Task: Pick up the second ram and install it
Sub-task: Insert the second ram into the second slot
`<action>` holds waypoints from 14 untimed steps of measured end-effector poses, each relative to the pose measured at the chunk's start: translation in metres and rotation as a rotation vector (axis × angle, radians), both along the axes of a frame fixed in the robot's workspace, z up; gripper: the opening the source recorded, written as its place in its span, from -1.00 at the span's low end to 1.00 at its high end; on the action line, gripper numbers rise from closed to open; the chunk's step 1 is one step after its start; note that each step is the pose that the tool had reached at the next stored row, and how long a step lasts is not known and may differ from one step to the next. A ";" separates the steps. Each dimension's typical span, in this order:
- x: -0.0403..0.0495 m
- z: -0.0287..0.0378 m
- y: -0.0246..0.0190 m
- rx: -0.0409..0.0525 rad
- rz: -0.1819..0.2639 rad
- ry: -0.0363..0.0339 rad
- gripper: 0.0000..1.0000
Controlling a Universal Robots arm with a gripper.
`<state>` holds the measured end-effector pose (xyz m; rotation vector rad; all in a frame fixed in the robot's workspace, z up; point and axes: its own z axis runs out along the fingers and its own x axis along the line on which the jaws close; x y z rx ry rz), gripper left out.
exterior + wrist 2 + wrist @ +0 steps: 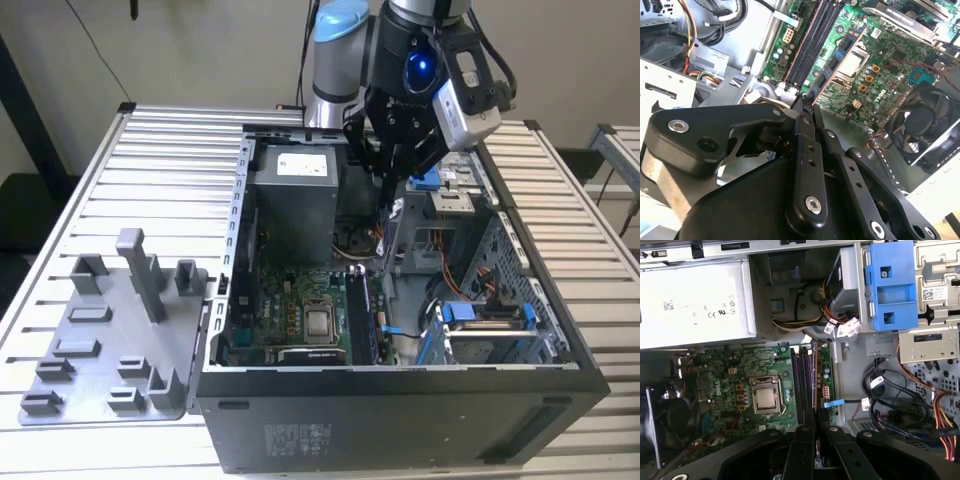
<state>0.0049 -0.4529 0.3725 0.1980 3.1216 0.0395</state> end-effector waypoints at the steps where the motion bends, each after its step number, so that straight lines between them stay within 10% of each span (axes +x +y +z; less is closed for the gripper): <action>1: 0.0000 -0.0008 0.0000 0.0001 0.000 0.0000 -0.73; 14: 0.0002 -0.0162 -0.0002 -0.0006 0.013 0.0062 -0.73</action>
